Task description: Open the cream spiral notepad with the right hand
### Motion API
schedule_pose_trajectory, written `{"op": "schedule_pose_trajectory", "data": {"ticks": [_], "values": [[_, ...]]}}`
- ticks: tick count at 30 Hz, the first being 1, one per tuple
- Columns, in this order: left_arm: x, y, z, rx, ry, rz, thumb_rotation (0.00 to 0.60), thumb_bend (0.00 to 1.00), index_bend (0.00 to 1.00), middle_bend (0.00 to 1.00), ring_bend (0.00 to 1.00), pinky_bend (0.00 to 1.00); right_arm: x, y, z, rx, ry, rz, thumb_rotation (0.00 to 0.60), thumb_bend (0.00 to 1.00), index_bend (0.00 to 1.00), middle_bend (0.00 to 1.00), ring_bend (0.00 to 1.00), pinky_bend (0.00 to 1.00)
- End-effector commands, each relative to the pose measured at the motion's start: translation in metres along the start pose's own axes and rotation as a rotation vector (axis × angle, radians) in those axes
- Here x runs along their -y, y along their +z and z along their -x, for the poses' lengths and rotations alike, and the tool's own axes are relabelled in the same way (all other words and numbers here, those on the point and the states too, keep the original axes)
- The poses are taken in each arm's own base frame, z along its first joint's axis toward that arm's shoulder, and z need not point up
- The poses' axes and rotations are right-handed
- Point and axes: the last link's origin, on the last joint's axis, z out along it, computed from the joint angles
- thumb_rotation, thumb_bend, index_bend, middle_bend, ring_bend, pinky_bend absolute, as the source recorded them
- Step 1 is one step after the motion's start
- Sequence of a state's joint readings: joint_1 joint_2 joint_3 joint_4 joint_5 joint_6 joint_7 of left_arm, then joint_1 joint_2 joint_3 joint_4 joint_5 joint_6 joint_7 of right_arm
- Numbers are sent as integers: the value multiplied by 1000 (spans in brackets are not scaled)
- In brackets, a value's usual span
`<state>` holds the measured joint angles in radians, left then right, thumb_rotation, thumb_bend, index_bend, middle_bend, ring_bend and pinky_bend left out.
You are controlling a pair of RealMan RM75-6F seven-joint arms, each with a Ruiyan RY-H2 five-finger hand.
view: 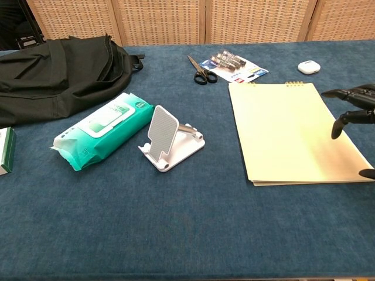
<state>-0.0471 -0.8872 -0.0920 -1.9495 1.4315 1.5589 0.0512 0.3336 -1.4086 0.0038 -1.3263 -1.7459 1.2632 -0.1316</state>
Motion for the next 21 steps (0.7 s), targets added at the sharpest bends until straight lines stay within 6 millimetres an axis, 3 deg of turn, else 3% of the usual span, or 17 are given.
{"op": "schedule_pose_trajectory", "data": {"ticks": [1, 21], "values": [[0, 0, 0, 1, 0, 1, 600, 0, 0, 0, 0, 0, 2, 0, 5, 11, -5, -11, 600, 234, 353, 0, 0, 0], [-1, 0, 2, 16, 7, 2, 600, 0, 0, 0, 0, 0, -13, -10, 19, 40, -17, 19, 600, 234, 402, 0, 0, 0]]}}
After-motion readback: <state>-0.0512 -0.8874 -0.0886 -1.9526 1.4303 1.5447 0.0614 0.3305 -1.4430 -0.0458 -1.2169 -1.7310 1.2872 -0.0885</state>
